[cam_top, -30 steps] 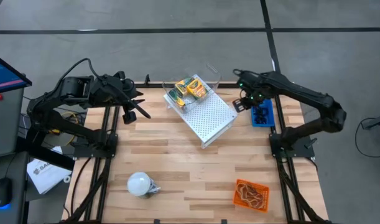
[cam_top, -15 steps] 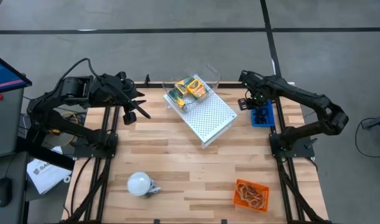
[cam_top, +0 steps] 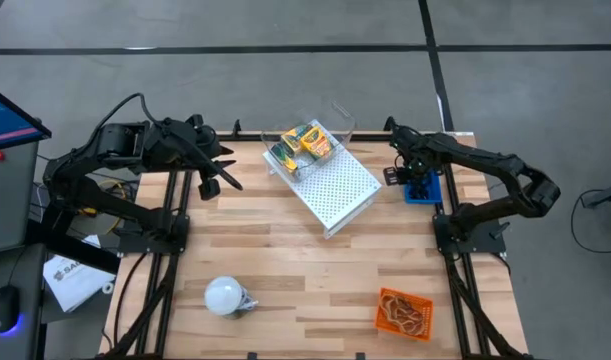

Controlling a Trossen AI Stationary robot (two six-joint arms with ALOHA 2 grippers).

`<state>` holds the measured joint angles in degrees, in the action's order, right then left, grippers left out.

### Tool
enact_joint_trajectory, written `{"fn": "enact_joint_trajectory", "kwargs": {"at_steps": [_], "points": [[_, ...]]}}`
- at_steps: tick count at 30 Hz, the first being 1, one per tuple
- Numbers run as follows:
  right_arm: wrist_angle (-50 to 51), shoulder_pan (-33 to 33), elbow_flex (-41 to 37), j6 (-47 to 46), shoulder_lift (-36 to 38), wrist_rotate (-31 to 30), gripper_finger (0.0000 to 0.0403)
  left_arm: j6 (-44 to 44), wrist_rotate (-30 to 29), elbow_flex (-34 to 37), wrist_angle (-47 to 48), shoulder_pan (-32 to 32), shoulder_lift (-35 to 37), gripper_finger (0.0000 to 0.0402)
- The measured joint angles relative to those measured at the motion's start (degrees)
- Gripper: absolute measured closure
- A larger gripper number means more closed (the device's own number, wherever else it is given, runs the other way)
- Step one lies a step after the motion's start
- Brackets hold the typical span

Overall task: Pick & Place Office Desk Supplies
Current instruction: Put the blue bin on the shelf

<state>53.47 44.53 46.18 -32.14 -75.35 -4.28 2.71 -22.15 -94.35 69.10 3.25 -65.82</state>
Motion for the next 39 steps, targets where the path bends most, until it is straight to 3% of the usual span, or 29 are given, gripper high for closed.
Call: {"fn": "enact_joint_trajectory", "kwargs": {"at_steps": [9,14,19,23,30,39], "points": [[-5.1,1.3,-4.7,0.1,0.0,-0.1,0.0274,0.0,0.0,0.0,-0.9,0.0,0.0,0.0309],[-8.5,1.3,-7.1,0.6,0.0,0.0,0.0317,0.0,-0.1,0.0,-2.0,0.0,0.0,0.0309],[-8.3,1.2,-7.4,3.4,0.0,0.2,0.0389,0.0,-0.1,0.0,-2.3,0.0,0.0,0.0309],[-5.5,-0.5,-6.1,4.5,0.1,-0.1,0.0396,0.0,-0.1,0.0,-2.3,0.0,0.0,0.0309],[7.5,-7.8,5.1,5.8,1.3,-6.7,0.0399,-0.1,-0.1,0.0,-2.4,0.0,0.0,0.0309],[22.9,-18.9,28.4,2.1,1.0,-9.3,0.0401,-0.2,-0.1,0.0,-2.4,0.0,0.0,0.0309]]}}
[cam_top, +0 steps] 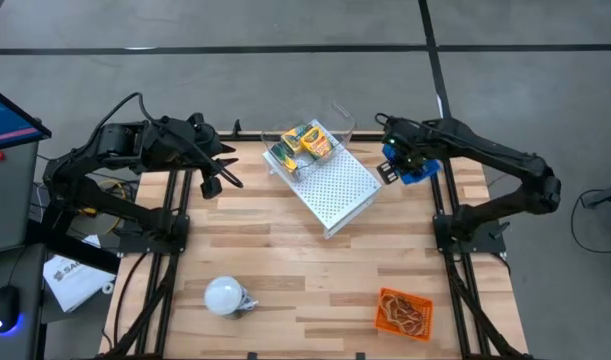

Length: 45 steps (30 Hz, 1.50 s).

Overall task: Pick & Place Office Desk Supplies
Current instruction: Put the blue bin on the shelf

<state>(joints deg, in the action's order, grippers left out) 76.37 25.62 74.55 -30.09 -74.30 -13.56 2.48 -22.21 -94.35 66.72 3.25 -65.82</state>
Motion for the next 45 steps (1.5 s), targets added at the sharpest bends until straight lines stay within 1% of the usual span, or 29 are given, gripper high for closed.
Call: {"fn": "enact_joint_trajectory", "kwargs": {"at_steps": [3,6,9,11,16,18,20,22,31,45], "points": [[2.2,-4.1,4.9,-3.9,-0.1,0.8,0.0401,0.0,0.0,0.0,0.0,0.0,0.0,0.0309],[3.5,-8.2,8.7,-6.8,-2.8,2.4,0.0401,0.1,0.7,0.0,0.0,0.0,0.0,0.0309],[3.9,-12.3,13.7,-7.0,-8.4,3.2,0.0401,0.2,1.7,0.0,0.0,0.0,0.0,0.0309],[5.9,-14.5,18.2,-6.4,-13.3,3.1,0.0401,0.5,1.7,0.0,0.1,0.0,0.0,0.0309],[11.6,-16.5,30.8,-2.0,-24.2,2.3,0.0402,0.4,2.4,0.0,0.4,0.0,0.0,0.0309],[12.8,-16.3,34.2,-1.1,-26.9,1.1,0.0402,0.0,3.9,0.0,0.8,0.0,0.0,0.0309],[12.8,-16.2,36.1,-1.0,-28.4,1.2,0.0402,-0.2,5.2,0.0,1.2,0.0,0.0,0.0309],[13.1,-16.0,36.4,-1.0,-29.0,1.4,0.0402,-0.7,6.2,0.0,1.4,0.0,0.0,0.0309],[12.8,-15.5,36.2,-0.5,-32.8,0.4,0.0402,-1.0,6.6,0.0,1.4,0.0,0.0,0.0309],[9.6,-16.6,32.6,-4.0,-32.7,0.6,0.0402,0.5,6.5,0.0,1.4,0.0,0.0,0.0309]]}}
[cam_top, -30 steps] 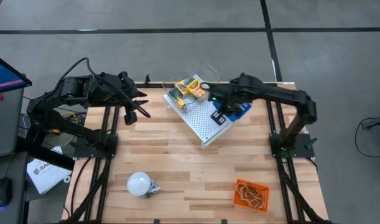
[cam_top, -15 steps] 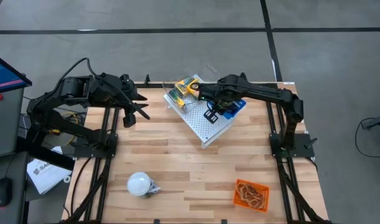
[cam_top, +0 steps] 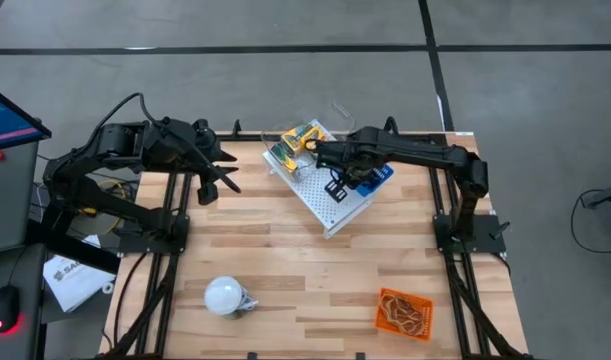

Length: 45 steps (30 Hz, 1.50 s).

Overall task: Pick & Place Office Desk Supplies
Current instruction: Put the blue bin on the shelf, then put the orange bin on the shelf

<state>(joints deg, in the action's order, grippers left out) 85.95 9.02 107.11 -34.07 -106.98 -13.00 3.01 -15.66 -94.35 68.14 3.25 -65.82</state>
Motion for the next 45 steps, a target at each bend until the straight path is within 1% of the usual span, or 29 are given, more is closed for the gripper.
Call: {"fn": "enact_joint_trajectory", "kwargs": {"at_steps": [10,12,14,19,23,26,31,35,38,41,43,45], "points": [[-2.4,-0.3,0.0,-0.4,-0.3,1.3,0.0402,0.1,0.0,0.0,0.0,0.0,0.0,0.0309],[-2.5,-0.3,0.0,0.1,-0.3,2.4,0.0399,0.1,0.0,0.0,0.0,0.0,0.0,0.0309],[-2.7,-0.3,0.0,0.4,-0.3,2.9,0.0386,0.1,0.0,0.0,0.0,0.0,0.0,0.0309],[-4.2,-0.2,0.0,0.8,-0.3,2.9,0.0334,0.1,0.8,0.0,0.0,0.0,0.0,0.0309],[-5.8,0.3,0.0,1.0,-0.3,2.8,0.0306,-0.2,1.2,0.0,0.0,0.0,0.0,0.0309],[-7.4,0.7,0.0,1.1,-0.3,2.6,0.0297,-0.4,1.2,0.0,0.0,0.0,0.0,0.0309],[-8.4,0.8,0.0,0.9,-0.1,2.3,0.0296,-0.4,1.4,0.0,0.0,0.0,0.0,0.0309],[-8.5,0.1,0.0,-1.0,2.2,1.1,0.0296,-0.4,1.5,0.0,0.0,0.0,0.0,0.0309],[-8.4,-0.9,0.1,-2.9,5.5,-0.4,0.0296,-0.4,1.5,0.0,0.0,0.0,0.0,0.0309],[-8.2,-3.2,0.2,-3.9,8.9,-0.3,0.0296,-0.4,1.5,0.0,0.0,0.0,0.0,0.0309],[-7.0,-6.6,0.2,-3.8,10.9,0.7,0.0296,-0.5,1.5,0.0,0.0,0.0,0.0,0.0309],[-5.0,-11.8,0.2,-3.2,11.9,2.4,0.0296,-0.5,1.5,0.0,0.0,0.0,0.0,0.0309]]}}
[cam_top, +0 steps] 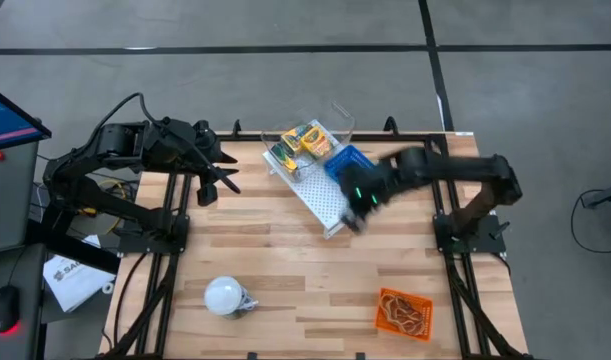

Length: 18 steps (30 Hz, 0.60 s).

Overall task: Pick & Place Office Desk Supplies
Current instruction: Put the orange bin on the shelf

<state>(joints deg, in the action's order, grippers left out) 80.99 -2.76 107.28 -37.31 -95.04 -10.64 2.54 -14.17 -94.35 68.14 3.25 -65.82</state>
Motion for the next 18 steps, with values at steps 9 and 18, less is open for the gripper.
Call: {"fn": "enact_joint_trajectory", "kwargs": {"at_steps": [9,18], "points": [[-1.5,-24.8,-10.8,-17.1,5.0,2.6,0.0295,-3.4,-0.4,0.0,-0.2,0.0,0.0,0.0309],[-14.8,-44.8,-31.8,-37.4,12.3,1.9,0.0295,-4.3,-1.3,0.0,-5.6,-0.7,-1.2,0.0309]]}}
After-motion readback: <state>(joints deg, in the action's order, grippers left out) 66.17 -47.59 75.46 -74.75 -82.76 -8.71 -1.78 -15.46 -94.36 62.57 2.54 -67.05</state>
